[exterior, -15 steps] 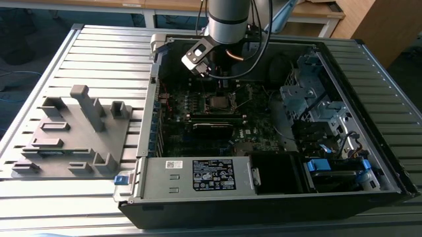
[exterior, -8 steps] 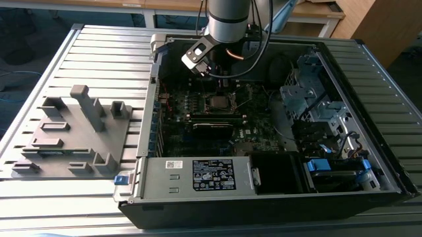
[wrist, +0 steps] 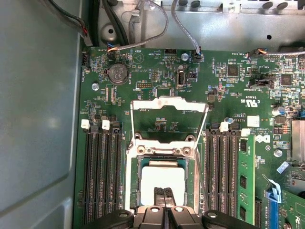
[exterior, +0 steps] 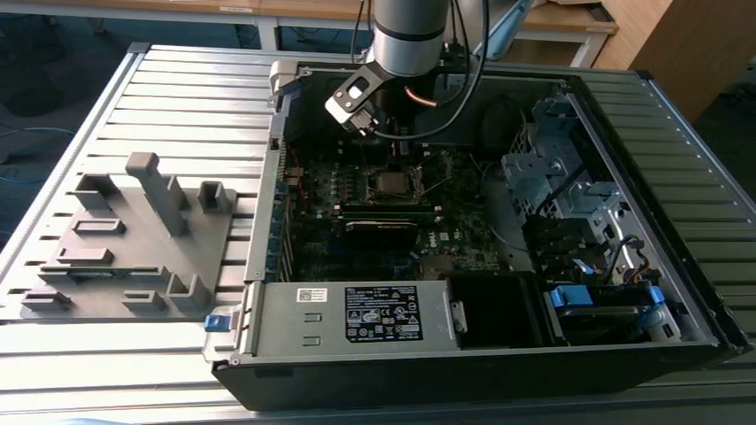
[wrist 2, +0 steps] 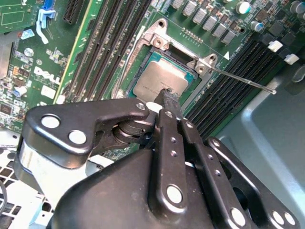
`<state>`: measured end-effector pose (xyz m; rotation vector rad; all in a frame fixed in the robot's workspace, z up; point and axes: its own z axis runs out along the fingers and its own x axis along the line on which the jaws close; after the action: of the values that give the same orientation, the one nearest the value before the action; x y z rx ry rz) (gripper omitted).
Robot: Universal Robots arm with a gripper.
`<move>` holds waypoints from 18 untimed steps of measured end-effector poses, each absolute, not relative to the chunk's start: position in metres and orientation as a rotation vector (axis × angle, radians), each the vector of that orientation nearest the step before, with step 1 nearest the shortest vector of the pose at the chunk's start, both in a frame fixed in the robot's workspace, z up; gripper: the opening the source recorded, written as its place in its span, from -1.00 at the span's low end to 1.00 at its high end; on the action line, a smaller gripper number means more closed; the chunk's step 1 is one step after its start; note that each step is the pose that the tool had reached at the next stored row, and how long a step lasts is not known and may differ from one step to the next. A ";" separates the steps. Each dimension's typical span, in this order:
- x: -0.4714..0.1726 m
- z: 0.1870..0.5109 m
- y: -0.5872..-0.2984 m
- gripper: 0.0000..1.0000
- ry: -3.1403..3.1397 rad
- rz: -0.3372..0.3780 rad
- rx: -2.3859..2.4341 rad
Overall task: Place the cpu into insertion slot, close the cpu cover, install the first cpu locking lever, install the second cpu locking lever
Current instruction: 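Close the cpu cover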
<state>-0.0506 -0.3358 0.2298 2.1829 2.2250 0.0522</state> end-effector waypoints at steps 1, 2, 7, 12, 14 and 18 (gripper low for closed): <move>-0.051 0.230 -0.336 -0.79 2.225 0.052 2.183; -0.051 0.230 -0.336 -0.79 2.225 0.052 2.183; -0.051 0.232 -0.336 -0.79 2.225 0.053 2.183; -0.051 0.233 -0.336 -0.79 2.225 0.053 2.183; -0.051 0.233 -0.336 -0.79 2.223 0.053 2.185; -0.051 0.233 -0.336 -0.79 2.221 0.053 2.187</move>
<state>-0.0505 -0.3358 0.2333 2.1867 2.2212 0.0526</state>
